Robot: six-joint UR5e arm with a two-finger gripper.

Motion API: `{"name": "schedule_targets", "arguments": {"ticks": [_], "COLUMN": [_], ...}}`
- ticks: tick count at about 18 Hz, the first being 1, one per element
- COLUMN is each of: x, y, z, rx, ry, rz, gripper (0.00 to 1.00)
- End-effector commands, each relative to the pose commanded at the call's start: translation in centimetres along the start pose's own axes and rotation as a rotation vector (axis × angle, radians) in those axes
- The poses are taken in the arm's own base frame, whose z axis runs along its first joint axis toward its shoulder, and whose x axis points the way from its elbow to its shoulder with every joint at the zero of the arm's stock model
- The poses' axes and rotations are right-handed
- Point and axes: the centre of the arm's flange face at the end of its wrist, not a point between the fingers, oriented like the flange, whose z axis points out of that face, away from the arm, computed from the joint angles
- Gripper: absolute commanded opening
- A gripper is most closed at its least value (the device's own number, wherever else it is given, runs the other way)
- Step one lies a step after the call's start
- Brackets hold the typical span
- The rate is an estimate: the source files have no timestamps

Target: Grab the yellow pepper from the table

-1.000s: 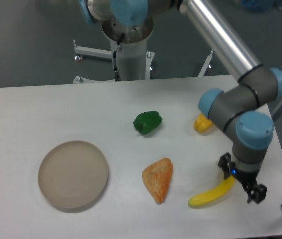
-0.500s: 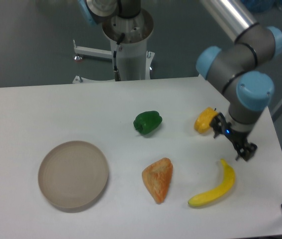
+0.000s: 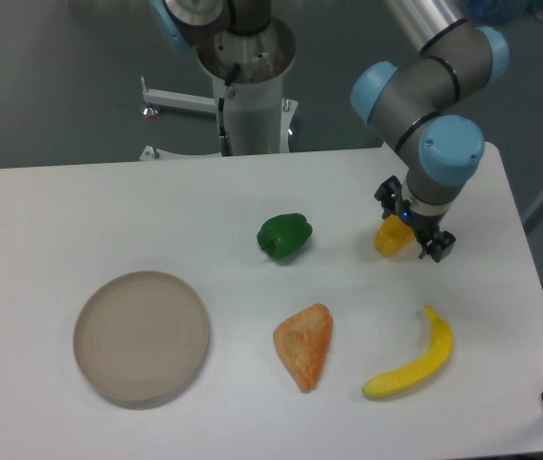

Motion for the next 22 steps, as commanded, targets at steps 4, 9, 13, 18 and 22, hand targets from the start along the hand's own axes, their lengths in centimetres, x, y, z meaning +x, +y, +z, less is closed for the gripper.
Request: {"name": "schedule_targets", "arguments": {"ticks": [4,9,13,18,22], "x": [0.2,0.5,1.1,1.3,1.1], "y": [0.0,-0.1,-0.1,-0.1,0.7], "z": [0.5,1.4,2.7,3.2,3.2], "rx": [0.001,0.001,0.001,0.001,0.003], "ry": [-0.021,-0.023,-0.013,-0.018,-0.016], "rz": [0.001,-0.001,-0.001,0.006,-0.006], "gripper": [1.00,1.00,1.00,1.00,0.64]}}
